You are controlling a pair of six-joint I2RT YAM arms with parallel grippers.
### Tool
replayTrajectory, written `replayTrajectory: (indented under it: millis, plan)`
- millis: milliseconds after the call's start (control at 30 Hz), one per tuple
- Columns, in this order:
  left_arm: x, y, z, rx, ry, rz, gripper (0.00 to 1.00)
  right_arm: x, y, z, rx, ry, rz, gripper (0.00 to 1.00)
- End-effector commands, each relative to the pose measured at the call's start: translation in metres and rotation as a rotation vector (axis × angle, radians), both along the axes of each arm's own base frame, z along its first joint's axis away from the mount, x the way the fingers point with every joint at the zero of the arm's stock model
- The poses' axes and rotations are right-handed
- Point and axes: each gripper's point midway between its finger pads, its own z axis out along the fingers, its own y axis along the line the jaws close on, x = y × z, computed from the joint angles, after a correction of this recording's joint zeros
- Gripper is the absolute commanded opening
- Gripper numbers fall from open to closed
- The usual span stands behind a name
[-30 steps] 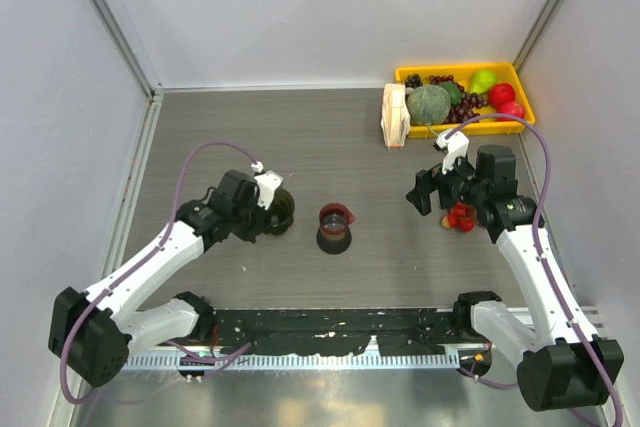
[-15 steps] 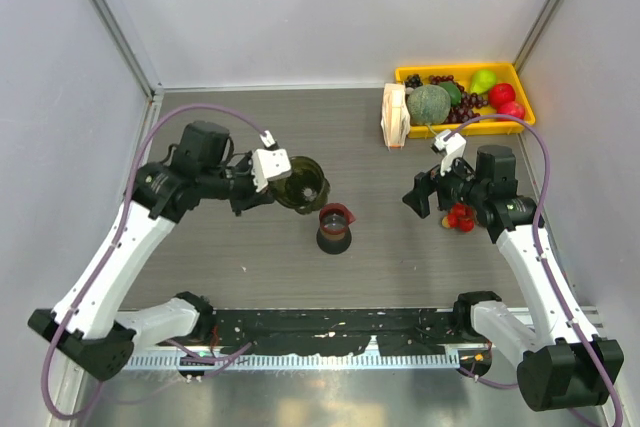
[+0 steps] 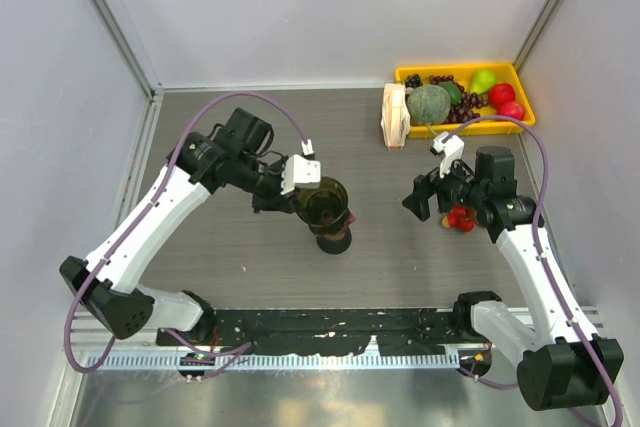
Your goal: Place the coffee filter in the dripper
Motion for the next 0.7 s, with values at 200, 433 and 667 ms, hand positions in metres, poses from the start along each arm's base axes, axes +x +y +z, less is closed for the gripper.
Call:
replayTrajectory:
  millis: [200, 433, 667]
  plan:
    - [0.015, -0.022, 0.002, 0.057, -0.003, -0.073, 0.02, 0.0, 0.002, 0.011, 0.003, -0.041, 0.023, 0.96]
    - [0.024, -0.029, -0.006, 0.09, 0.01, -0.057, 0.04, 0.0, 0.002, 0.01, 0.004, -0.037, 0.028, 0.96]
    - [0.022, -0.037, -0.016, 0.093, 0.048, -0.077, 0.05, -0.001, 0.003, 0.011, 0.008, -0.037, 0.031, 0.96]
